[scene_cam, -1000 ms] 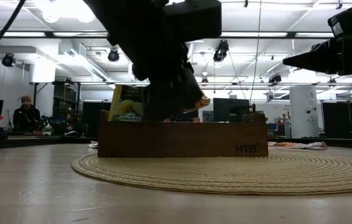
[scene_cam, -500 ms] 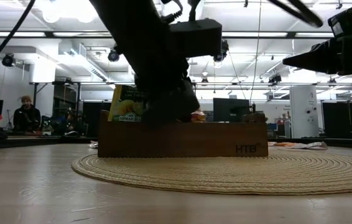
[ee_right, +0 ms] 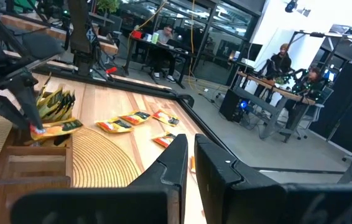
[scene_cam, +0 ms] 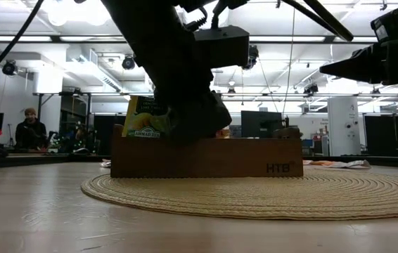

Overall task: Pick & Place Tea
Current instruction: Put the yellow tea bag into the middle section of the wooden organizer

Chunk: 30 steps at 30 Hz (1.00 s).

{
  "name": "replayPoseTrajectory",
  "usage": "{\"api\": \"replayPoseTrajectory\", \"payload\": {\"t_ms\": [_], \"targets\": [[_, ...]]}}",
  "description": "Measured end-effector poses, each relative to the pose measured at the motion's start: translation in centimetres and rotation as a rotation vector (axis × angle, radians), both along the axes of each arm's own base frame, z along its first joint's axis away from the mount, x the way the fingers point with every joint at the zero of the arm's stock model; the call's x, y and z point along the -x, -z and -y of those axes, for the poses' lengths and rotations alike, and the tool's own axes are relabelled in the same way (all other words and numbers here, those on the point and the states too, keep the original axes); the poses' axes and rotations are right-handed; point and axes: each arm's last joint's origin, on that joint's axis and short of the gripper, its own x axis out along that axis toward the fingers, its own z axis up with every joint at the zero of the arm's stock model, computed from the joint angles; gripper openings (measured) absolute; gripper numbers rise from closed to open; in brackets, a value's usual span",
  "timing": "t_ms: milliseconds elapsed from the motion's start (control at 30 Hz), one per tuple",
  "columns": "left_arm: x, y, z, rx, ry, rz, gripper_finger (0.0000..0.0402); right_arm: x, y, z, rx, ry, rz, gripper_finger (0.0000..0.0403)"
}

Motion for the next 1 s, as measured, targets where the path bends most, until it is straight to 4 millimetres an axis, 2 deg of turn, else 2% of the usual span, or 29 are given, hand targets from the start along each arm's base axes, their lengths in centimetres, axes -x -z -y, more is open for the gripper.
{"api": "replayPoseTrajectory", "payload": {"t_ms": [467, 633, 1000], "targets": [[0.1, 0.0, 0.1, -0.033, 0.005, 0.0, 0.0175, 0.0, 0.0, 0.0, 0.0, 0.001, 0.0, 0.0027], [0.1, -0.8, 0.5, -0.014, 0.006, 0.03, 0.0186, 0.0, 0.0, 0.0, 0.0, 0.001, 0.0, 0.0027], [0.4, -4.5, 2.4, -0.061, -0.093, 0.241, 0.0185, 0.0, 0.0, 0.0, 0.0, 0.001, 0.0, 0.0027]]}}
